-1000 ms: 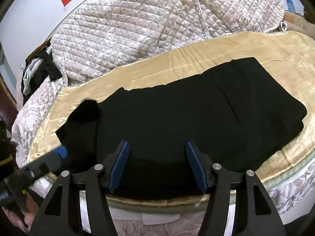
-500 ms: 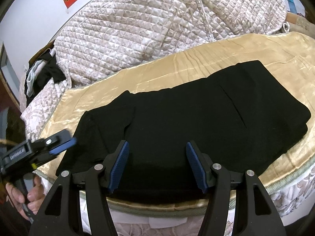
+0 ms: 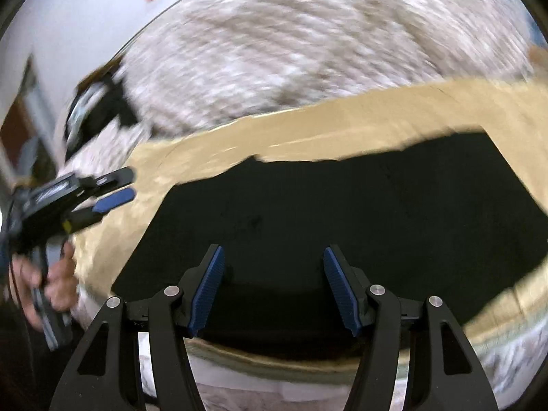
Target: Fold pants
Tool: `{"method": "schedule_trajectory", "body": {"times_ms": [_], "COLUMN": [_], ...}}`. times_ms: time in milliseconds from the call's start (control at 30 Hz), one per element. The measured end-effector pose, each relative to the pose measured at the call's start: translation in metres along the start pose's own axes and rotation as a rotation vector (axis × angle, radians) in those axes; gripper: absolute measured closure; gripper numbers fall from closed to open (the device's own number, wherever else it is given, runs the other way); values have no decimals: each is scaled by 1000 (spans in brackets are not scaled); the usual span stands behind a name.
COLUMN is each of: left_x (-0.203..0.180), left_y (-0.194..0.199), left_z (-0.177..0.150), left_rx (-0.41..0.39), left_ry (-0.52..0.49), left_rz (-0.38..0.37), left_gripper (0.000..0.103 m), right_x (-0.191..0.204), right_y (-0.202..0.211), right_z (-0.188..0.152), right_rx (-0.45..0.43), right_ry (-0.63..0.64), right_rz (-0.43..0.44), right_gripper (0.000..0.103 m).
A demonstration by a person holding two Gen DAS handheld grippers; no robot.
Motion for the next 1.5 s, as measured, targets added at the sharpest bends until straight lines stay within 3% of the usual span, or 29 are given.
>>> {"method": "schedule_trajectory", "body": {"times_ms": [200,500,567,600,633,667,700,767,900,967,1000,1100,1233,1433,1500], "left_x": [11,43,44,44,43,43,43,42,37,33,31,25,16,12,12], "left_y": [-1,2,3,3,3,2,2,1,-5,-7,-8,-12,-24,-28,-28], "left_z": [-7,-13,-13,-13,-14,-14,-14,-16,-20,-22,-23,-26,-32,-38,-38], "left_rx": [5,16,14,14,14,16,18,23,46,56,61,78,123,140,140], "left_ry": [-45,43,48,50,51,51,49,47,34,21,14,-4,-33,-56,-50], "left_rz": [63,104,104,102,101,102,103,101,91,86,83,64,45,40,39], "left_gripper": [50,50,50,50,50,50,50,50,50,50,50,50,50,50,50], "right_x": [63,98,99,99,100,99,97,84,28,-4,-17,-51,-48,-24,-12], "right_y": [-41,-71,-79,-80,-83,-84,-85,-80,-70,-66,-64,-53,-53,-68,-78], "right_z": [-17,-35,-30,-28,-26,-24,-20,-5,28,37,39,39,35,29,27], "right_rx": [109,112,123,122,119,109,95,65,39,38,43,77,126,202,234], "right_ry": [398,625,613,611,612,610,597,506,198,59,-8,-214,-217,-150,-91], "right_rz": [-27,-38,-30,-27,-27,-47,-67,-60,-54,-91,-86,18,120,191,164], "right_gripper": [42,42,43,55,84,96,96,96,94,87,77,61,52,52,51]}}
Point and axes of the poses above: each gripper's, at about its wrist camera, not at the fingertips, and y roughly against the way its jaws point, x to its left, z to its top, the point moved 1 cm from there along -y, roughly the way its jaws point, and after that the axes turned 10 degrees about -y, right-handed, at the moved point
